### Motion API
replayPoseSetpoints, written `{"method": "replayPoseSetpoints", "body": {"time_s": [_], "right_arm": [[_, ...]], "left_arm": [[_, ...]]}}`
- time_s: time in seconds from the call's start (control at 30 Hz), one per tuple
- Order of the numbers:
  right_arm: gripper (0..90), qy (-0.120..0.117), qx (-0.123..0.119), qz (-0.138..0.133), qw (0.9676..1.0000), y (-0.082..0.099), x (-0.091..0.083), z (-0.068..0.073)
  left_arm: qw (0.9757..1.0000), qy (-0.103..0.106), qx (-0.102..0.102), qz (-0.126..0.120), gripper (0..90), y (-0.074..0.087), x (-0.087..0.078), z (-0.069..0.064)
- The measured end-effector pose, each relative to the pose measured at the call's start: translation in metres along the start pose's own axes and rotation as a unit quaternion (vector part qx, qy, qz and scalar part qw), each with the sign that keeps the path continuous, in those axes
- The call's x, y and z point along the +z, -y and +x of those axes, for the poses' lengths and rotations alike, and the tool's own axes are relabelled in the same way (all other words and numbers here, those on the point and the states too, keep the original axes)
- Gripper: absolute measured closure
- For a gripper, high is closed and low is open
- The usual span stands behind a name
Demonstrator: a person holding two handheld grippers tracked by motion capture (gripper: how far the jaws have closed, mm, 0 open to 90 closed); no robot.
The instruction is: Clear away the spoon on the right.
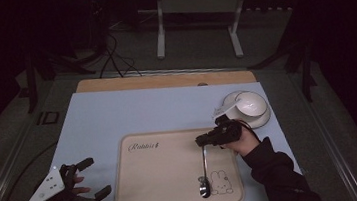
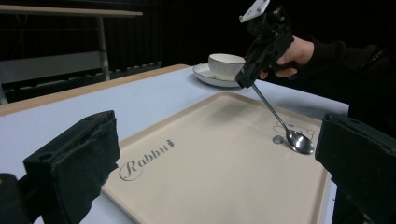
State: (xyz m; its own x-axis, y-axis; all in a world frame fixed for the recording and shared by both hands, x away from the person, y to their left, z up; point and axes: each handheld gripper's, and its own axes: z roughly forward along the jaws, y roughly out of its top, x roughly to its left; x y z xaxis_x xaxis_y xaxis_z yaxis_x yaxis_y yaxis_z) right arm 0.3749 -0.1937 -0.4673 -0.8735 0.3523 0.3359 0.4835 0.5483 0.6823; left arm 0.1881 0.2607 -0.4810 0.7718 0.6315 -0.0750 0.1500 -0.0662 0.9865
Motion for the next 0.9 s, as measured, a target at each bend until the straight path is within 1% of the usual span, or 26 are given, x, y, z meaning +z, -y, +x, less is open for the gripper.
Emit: {"method": "replayPoseSetpoints", "body": {"time_s": [0.1,0.2,0.27,0.33,0.4,0.47,0.57,0.63,0.67,0.7,0.83,0.9], "right_arm": [[78.2,0.007,0.002,0.006,1.0000,0.002,0.005,-0.003],[77.3,0.009,0.010,0.007,0.9999,0.006,0.011,-0.008],[76.9,0.008,0.010,0.008,0.9999,0.006,0.012,-0.009],[75.8,0.015,0.015,0.011,0.9997,0.009,0.016,-0.013],[75.2,0.016,0.016,0.010,0.9997,0.009,0.017,-0.014],[74.6,0.019,0.020,0.010,0.9996,0.011,0.019,-0.015],[74.3,0.030,0.029,0.009,0.9991,0.015,0.021,-0.019],[74.1,0.032,0.038,0.005,0.9987,0.017,0.021,-0.022],[74.0,0.035,0.038,0.004,0.9987,0.018,0.022,-0.023],[72.4,0.036,0.042,0.004,0.9985,0.020,0.023,-0.025],[71.8,0.046,0.045,0.005,0.9979,0.023,0.026,-0.027],[70.7,0.047,0.043,0.009,0.9979,0.024,0.029,-0.028]], "left_arm": [[1.0000,0.001,0.000,0.000,0.0,0.000,0.000,0.000],[1.0000,0.001,0.000,0.000,0.0,0.000,0.000,0.000],[1.0000,0.001,0.000,0.001,0.0,0.000,0.000,0.000],[1.0000,0.001,0.000,0.001,0.0,0.000,0.000,0.000],[1.0000,-0.001,0.003,0.003,0.0,0.000,0.000,0.000],[1.0000,-0.002,0.001,0.000,0.0,0.000,0.000,0.000],[1.0000,-0.001,0.001,0.000,0.0,0.000,0.000,0.000],[1.0000,-0.001,0.002,0.001,0.0,0.000,0.000,0.000],[1.0000,0.000,0.001,0.002,0.0,0.000,0.000,0.000],[1.0000,0.000,0.001,0.002,0.0,0.000,0.000,0.000],[1.0000,0.000,0.002,0.002,0.0,0.000,0.000,0.000],[1.0000,0.000,0.002,0.003,0.0,0.000,0.000,0.000]]}}
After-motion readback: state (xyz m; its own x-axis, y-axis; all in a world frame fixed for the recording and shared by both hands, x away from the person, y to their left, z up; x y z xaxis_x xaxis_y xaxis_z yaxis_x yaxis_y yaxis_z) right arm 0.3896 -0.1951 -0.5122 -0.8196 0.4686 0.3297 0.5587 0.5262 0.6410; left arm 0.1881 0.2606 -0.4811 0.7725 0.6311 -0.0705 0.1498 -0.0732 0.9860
